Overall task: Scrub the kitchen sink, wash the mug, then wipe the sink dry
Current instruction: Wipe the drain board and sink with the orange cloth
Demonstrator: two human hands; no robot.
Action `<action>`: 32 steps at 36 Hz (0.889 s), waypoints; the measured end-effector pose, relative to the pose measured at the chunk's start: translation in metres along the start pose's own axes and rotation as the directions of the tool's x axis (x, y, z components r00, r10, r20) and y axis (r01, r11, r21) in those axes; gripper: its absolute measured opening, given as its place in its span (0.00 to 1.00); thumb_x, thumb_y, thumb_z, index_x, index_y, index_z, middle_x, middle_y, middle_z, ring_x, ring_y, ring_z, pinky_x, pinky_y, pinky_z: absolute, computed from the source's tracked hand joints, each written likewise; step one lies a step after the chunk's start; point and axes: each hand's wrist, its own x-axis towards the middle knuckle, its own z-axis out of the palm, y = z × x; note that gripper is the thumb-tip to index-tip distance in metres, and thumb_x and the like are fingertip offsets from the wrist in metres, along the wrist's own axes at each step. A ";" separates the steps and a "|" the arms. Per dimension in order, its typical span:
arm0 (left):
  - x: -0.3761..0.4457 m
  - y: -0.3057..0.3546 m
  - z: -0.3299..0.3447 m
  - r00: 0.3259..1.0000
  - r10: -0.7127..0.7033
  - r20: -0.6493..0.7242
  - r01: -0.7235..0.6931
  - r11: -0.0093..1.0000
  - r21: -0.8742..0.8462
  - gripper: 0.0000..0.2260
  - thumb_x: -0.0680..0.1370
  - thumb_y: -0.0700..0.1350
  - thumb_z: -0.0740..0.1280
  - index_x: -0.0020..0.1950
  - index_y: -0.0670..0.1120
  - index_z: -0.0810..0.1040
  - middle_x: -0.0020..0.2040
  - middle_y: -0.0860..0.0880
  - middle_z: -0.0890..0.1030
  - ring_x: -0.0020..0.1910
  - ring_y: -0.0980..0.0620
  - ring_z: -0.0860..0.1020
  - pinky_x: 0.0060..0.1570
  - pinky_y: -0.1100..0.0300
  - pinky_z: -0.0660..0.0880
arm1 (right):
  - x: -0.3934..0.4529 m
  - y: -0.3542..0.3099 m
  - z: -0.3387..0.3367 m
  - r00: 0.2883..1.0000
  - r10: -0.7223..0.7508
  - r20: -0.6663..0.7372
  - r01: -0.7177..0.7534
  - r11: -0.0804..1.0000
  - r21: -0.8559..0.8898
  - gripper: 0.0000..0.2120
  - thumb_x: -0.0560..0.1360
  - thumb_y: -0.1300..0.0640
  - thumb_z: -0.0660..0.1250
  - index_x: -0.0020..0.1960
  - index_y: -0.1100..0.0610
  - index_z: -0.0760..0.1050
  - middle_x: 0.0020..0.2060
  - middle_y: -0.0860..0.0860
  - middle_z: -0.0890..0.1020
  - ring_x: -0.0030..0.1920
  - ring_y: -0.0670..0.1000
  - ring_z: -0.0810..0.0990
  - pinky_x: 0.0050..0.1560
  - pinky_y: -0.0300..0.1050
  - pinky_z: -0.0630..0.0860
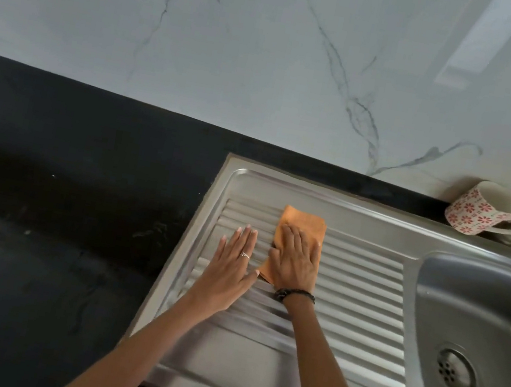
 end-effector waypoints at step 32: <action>-0.003 0.098 0.060 0.993 0.077 0.088 -0.080 0.996 0.031 0.35 0.76 0.63 0.40 0.75 0.44 0.36 0.76 0.47 0.37 0.74 0.52 0.33 0.67 0.59 0.29 | -0.056 0.157 -0.047 0.868 0.493 -0.052 -0.495 0.868 -0.030 0.29 0.81 0.47 0.50 0.77 0.55 0.45 0.77 0.51 0.50 0.76 0.52 0.51 0.73 0.59 0.49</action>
